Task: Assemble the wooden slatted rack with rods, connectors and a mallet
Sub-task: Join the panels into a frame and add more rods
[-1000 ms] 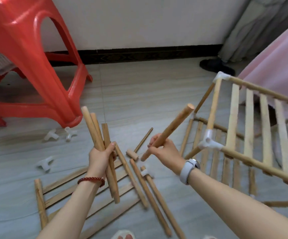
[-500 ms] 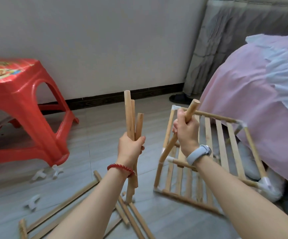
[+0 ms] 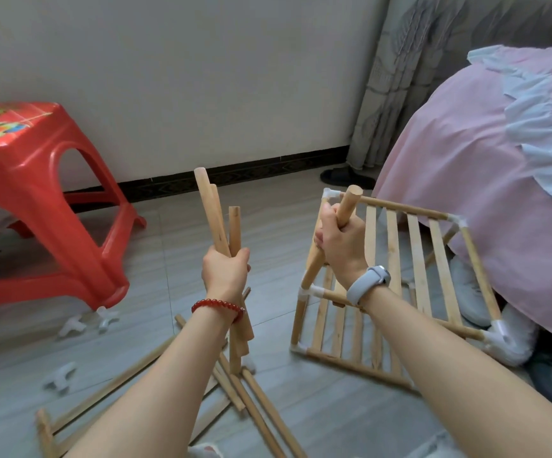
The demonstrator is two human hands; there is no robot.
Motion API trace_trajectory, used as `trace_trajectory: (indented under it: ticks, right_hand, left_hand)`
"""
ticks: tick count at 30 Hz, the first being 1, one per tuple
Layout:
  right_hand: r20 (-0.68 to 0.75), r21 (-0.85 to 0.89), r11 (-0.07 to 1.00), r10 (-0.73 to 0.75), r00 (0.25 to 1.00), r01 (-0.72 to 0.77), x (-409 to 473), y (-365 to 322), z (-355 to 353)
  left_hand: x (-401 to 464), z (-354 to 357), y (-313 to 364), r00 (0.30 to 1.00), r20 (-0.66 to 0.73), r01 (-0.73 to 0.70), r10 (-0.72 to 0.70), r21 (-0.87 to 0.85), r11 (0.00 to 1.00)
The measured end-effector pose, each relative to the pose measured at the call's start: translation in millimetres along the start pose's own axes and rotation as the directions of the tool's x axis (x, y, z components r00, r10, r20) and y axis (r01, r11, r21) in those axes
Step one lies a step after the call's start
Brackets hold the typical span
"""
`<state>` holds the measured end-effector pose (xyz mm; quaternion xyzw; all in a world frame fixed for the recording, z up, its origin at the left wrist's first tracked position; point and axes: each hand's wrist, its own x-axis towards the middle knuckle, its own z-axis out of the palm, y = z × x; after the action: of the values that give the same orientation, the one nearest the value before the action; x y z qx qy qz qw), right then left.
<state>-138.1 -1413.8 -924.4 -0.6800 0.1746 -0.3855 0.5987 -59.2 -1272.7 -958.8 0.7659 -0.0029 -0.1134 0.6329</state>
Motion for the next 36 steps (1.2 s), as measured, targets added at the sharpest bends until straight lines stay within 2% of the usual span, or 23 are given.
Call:
trace_trajectory:
  ticks: [5,10,12,15,18,25,32,36]
  right_hand:
    - [-0.018,-0.042,0.999,0.029,0.999,-0.029,6,4,2]
    - [0.173,-0.082,0.993,0.103,0.980,-0.090,14,1,22]
    - [0.243,-0.030,0.990,0.138,0.960,-0.135,18,3,25]
    - [0.314,0.012,0.986,0.156,0.936,-0.169,18,8,27]
    - [0.368,-0.004,0.978,0.193,0.910,-0.206,21,11,33]
    - [0.339,-0.052,0.958,0.284,0.897,-0.283,21,14,33]
    - [0.051,-0.199,0.939,0.296,0.954,-0.281,29,11,28]
    - [0.143,-0.238,0.937,0.296,0.944,-0.257,10,0,23]
  left_hand:
    - [1,2,-4,1.000,0.023,-0.012,0.011,0.024,1.000]
    - [5,-6,-8,1.000,0.001,0.028,-0.028,0.010,1.000]
    - [11,-14,-12,0.998,-0.029,0.050,-0.050,0.004,0.999]
    - [17,-26,-18,0.994,-0.051,0.093,-0.095,-0.028,0.995]
    - [16,-29,-16,0.992,-0.008,0.128,-0.129,-0.104,0.986]
    - [-5,-34,-7,0.987,0.146,0.081,-0.064,-0.108,0.991]
    - [-26,-45,13,0.974,0.229,0.030,0.000,-0.129,0.991]
    - [-36,-52,20,0.963,0.269,0.036,0.011,-0.170,0.985]
